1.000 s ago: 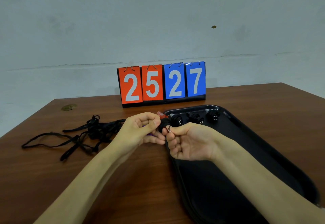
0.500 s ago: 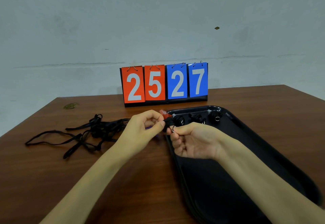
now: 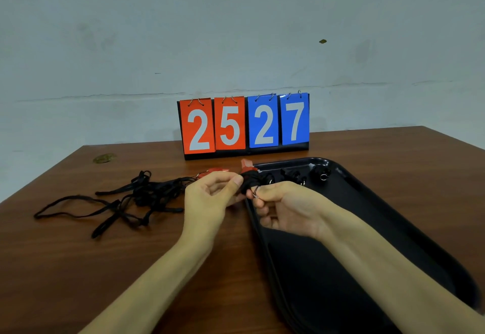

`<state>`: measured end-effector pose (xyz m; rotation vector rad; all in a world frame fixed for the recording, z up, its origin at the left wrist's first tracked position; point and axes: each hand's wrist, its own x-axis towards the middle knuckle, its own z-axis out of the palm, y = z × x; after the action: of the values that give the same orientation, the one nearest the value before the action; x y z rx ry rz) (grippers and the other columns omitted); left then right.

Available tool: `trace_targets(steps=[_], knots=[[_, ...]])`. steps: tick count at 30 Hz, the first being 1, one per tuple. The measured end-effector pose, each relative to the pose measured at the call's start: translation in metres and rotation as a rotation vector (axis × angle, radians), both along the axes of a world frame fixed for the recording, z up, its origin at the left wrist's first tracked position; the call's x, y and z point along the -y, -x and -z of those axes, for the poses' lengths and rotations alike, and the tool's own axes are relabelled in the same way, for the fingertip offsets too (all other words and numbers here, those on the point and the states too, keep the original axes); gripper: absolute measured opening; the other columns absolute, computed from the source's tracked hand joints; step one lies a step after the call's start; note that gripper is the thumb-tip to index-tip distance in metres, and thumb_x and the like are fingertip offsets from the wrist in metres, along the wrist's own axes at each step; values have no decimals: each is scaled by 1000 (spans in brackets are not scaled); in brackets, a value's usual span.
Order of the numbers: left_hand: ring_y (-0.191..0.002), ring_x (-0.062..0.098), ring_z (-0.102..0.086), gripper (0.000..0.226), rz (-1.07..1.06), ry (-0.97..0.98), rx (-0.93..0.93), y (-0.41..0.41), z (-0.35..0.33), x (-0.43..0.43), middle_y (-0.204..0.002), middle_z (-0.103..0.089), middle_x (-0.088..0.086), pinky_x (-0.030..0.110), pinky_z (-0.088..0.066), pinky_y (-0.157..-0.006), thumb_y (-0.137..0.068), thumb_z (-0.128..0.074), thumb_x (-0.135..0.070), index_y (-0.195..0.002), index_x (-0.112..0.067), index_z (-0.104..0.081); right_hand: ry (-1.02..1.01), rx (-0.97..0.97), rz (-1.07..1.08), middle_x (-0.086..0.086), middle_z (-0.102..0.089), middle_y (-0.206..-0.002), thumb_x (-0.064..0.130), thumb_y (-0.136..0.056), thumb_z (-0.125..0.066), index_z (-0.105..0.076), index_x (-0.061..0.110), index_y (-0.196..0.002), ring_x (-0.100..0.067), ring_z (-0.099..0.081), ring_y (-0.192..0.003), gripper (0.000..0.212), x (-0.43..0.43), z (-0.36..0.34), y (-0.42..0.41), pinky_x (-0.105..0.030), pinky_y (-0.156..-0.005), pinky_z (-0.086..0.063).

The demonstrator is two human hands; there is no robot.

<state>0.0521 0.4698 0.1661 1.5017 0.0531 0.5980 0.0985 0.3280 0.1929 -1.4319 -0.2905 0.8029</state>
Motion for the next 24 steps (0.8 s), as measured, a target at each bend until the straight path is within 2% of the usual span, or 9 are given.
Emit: trace_targets(steps=[3, 5, 10, 12, 15, 17, 19, 20, 24], knots=[[-87, 23, -66, 22, 78, 80, -46, -3, 3, -5, -96, -71, 12, 31, -56, -77, -80, -65, -17, -98, -6, -70, -40, -56, 2, 6, -53, -60, 16, -94, -47, -64, 14, -84, -5, -46, -56, 20, 0, 0, -1, -19, -57, -39], [-86, 22, -61, 32, 135, 154, -101, -5, 3, -8, -95, -70, 10, 35, -51, -80, -74, -65, -25, -100, -8, -70, -70, -129, -3, 6, -52, -60, 16, -94, -47, -64, 14, -83, -5, -45, -55, 21, 0, -1, 0, -19, -57, -38], [-80, 15, -61, 33, 308, 385, -138, -5, -1, -5, -92, -66, 12, 31, -48, -80, -74, -59, -21, -101, -5, -67, -257, -466, -69, 5, -52, -61, 17, -88, -52, -66, 11, -76, -6, -42, -55, 20, 2, -4, 2, -19, -61, -33], [-79, 17, -62, 28, 292, 341, -121, -4, -2, -4, -93, -65, 15, 30, -50, -78, -78, -58, -21, -99, -5, -67, -295, -523, -86, 6, -52, -62, 18, -89, -52, -67, 11, -75, -6, -42, -57, 22, 3, -3, 1, -19, -62, -32], [-77, 16, -63, 14, 84, -30, -24, -1, -3, -3, -89, -69, 9, 24, -53, -71, -82, -62, -18, -93, -13, -69, -269, -499, -81, 6, -51, -62, 18, -89, -52, -66, 12, -74, -6, -42, -57, 21, 4, -3, 0, -19, -62, -33], [-74, 6, -65, 8, 17, -109, 31, 0, -5, -3, -80, -70, -4, 14, -52, -67, -78, -67, -17, -86, -18, -68, -260, -477, -86, 6, -51, -62, 18, -88, -53, -66, 12, -75, -6, -42, -57, 19, 4, -4, 0, -19, -61, -33], [-76, 2, -66, 11, 47, -91, 46, 0, -6, -4, -78, -71, -8, 13, -51, -68, -76, -67, -19, -86, -16, -67, -246, -432, -84, 6, -51, -61, 18, -86, -53, -65, 12, -76, -6, -43, -56, 17, 4, -6, 1, -19, -61, -34], [-80, 6, -67, 16, 73, -66, 44, 0, -6, -5, -81, -72, -6, 16, -52, -70, -75, -66, -22, -89, -15, -68, -239, -400, -81, 6, -51, -60, 18, -86, -53, -65, 12, -77, -6, -43, -56, 16, 4, -6, 1, -19, -61, -34], [-88, 20, -70, 29, 160, 221, 11, 1, -6, -10, -92, -73, 9, 28, -57, -77, -76, -63, -16, -104, -8, -64, -225, -308, -74, 6, -51, -60, 18, -88, -49, -64, 13, -78, -5, -41, -57, 18, 5, -9, 1, -19, -61, -34]])
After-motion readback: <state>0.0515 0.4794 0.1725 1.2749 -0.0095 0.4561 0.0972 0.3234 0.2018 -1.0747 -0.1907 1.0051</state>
